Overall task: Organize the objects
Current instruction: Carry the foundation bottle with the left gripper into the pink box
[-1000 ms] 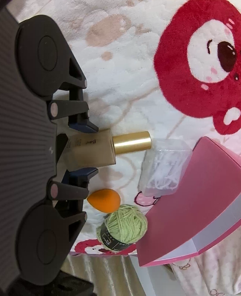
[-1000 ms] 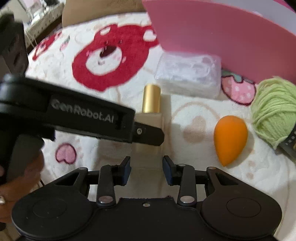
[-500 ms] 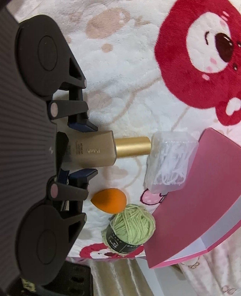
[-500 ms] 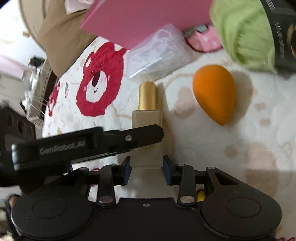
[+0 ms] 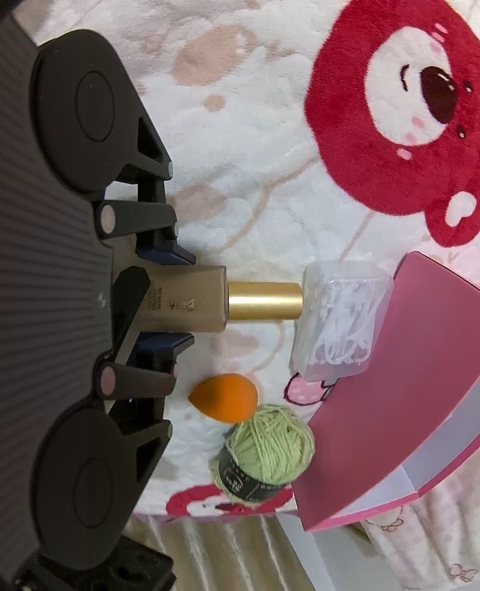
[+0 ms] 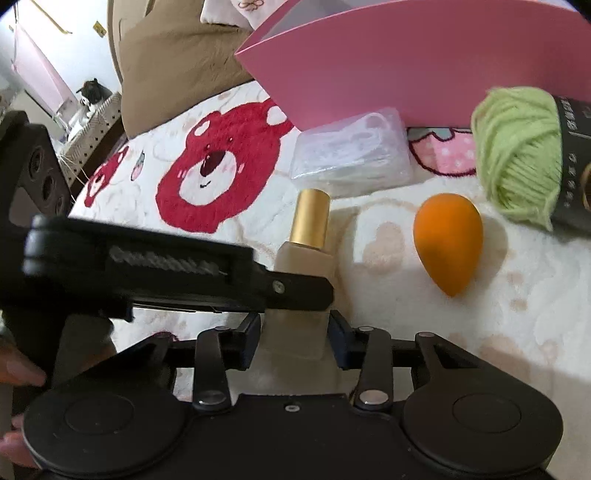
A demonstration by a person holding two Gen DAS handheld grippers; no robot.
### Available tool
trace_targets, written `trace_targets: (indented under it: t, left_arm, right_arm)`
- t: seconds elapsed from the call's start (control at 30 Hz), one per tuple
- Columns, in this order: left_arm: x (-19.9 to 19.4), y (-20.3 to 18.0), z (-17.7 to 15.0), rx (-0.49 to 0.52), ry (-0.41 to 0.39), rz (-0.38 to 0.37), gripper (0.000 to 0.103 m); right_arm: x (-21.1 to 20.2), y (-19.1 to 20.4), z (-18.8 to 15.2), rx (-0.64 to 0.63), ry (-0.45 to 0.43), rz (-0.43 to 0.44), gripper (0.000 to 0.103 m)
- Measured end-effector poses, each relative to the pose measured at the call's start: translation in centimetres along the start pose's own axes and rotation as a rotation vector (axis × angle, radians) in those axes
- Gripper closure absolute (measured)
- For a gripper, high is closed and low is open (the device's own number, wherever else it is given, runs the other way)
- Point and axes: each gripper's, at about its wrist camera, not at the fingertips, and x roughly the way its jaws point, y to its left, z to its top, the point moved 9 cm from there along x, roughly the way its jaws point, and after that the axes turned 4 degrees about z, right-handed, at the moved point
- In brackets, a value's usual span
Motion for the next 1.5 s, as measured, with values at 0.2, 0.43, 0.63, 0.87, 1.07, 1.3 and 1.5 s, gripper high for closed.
trace_targets:
  t: [0.2,0.43,0.63,0.87,1.07,1.3,1.5]
  left_arm:
    - [-1.8,-1.3,-0.9,0.055,-0.022,0.011,0.067]
    - [-5.0,-3.3,-0.9,0.07,-0.024,-0.003,0.067]
    - [-8.6,-6.8,1.1,0.163,-0.064,-0.003,0.067]
    - [-11.4,-9.9,5.2,0.246,-0.111,-0.002,0.067]
    - [-12.5,-12.5,9.8,0.276,-0.143,0.006,0.067]
    - [-10.4,-14.5,15.6,0.279,-0.122,0.047,0.066]
    - [-5.8,-13.5,19.2,0.226,-0.065,0.09,0.066]
  right_arm:
    - [-1.3,1.5,0.0,-0.008,0.026,0.01,0.058]
    - [-4.8,2.8,1.0,0.04,0.041,0.036,0.058]
    - [-7.9,4.2,3.8,0.017,0.005,0.03,0.058]
    - [-10.4,5.6,9.2,-0.022,-0.033,-0.002,0.058]
    - [-11.1,5.1,14.2,-0.05,-0.061,-0.024,0.059]
    - [-9.3,2.2,19.5,-0.018,-0.075,-0.032,0.059]
    - [-5.4,-1.9,22.1,0.092,-0.026,-0.004,0.059]
